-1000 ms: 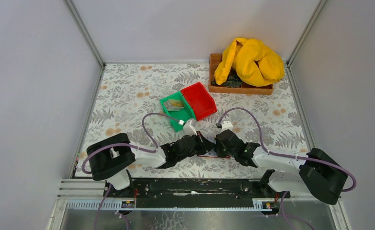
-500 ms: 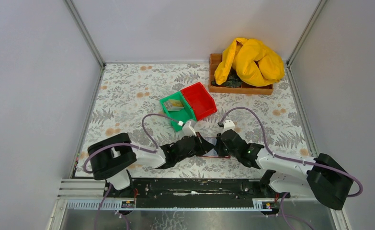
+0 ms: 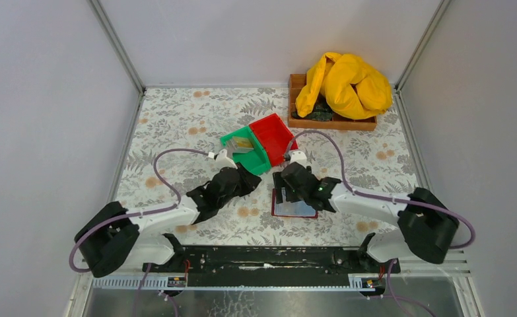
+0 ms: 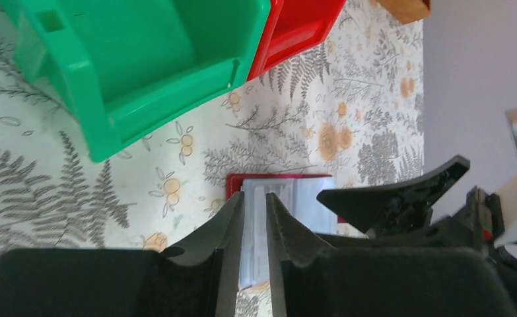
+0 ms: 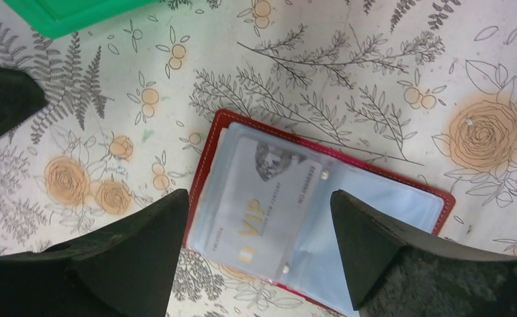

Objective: Take the credit cards out of the card holder

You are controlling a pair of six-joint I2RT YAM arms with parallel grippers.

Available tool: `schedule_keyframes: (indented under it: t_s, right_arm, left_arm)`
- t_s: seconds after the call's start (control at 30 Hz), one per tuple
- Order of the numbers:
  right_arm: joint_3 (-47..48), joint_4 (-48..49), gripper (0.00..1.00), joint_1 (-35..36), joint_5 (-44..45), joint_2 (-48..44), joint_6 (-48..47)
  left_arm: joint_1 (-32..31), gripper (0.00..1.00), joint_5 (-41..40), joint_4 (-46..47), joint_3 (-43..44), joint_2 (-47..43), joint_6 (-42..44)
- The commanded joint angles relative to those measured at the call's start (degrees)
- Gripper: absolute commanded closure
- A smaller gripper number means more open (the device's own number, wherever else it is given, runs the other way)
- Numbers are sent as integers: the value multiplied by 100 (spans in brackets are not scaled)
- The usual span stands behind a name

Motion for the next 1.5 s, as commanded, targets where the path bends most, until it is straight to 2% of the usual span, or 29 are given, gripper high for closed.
schedule_keyframes:
  t_s: [0.0, 0.17, 0.5, 1.47]
  right_arm:
    - [780, -566, 14, 308, 748, 571, 360]
    - [1089, -763, 20, 418, 917, 1008, 703]
    - [1188, -999, 29, 489, 1089, 1259, 993]
    - [758, -736, 30, 481, 965, 1501, 1143]
  left_arm:
    - [13, 74, -326, -930, -61, -528, 441]
    - [117, 74, -389, -1065, -260, -881, 577]
    - [356, 74, -183, -949, -564, -1099, 658]
    - [458, 75, 164, -599, -695, -747, 537]
